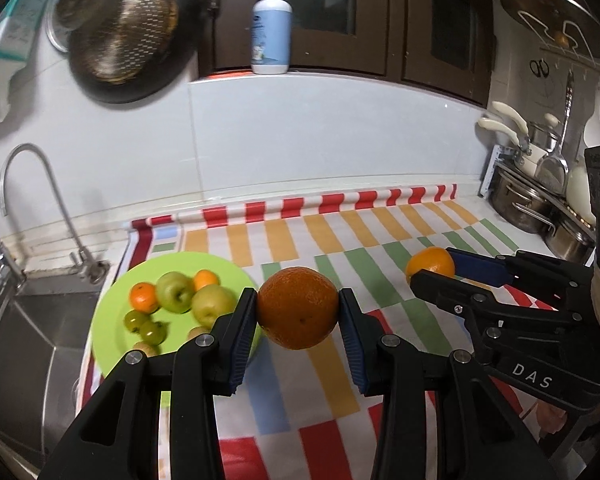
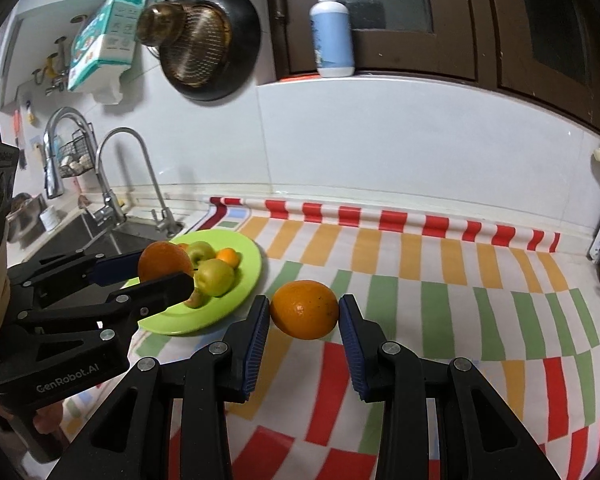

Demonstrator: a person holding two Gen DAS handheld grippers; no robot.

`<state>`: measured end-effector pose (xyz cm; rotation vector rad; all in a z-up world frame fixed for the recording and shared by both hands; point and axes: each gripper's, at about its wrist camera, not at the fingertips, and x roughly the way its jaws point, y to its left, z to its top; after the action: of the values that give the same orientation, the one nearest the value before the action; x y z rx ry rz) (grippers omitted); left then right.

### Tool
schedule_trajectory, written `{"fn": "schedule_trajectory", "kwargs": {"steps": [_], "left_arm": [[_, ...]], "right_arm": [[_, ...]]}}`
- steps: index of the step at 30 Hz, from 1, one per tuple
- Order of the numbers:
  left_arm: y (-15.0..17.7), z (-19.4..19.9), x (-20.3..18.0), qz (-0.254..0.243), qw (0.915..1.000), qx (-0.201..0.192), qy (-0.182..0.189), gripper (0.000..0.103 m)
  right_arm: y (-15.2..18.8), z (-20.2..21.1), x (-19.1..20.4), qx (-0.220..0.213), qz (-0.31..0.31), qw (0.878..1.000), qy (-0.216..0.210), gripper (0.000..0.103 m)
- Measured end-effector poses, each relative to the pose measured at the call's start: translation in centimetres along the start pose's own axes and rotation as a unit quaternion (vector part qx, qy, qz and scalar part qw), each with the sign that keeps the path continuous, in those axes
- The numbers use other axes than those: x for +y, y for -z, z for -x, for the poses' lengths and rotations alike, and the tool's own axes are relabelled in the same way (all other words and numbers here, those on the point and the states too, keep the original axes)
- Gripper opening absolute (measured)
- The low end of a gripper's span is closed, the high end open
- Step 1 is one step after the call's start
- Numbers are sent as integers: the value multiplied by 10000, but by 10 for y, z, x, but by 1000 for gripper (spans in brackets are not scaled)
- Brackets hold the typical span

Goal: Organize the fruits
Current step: 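Carry both held oranges over the green plate and lower them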

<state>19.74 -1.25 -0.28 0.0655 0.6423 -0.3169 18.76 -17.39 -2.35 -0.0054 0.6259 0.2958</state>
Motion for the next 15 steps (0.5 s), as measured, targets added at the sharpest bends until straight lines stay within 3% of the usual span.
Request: {"fn": "schedule_trajectory", "kwargs": {"steps": [15], "left_arm": [[12, 41, 49, 129, 9995, -183, -227, 40]], "right_arm": [[-6, 4, 63, -190, 229, 9992, -254, 37]]}}
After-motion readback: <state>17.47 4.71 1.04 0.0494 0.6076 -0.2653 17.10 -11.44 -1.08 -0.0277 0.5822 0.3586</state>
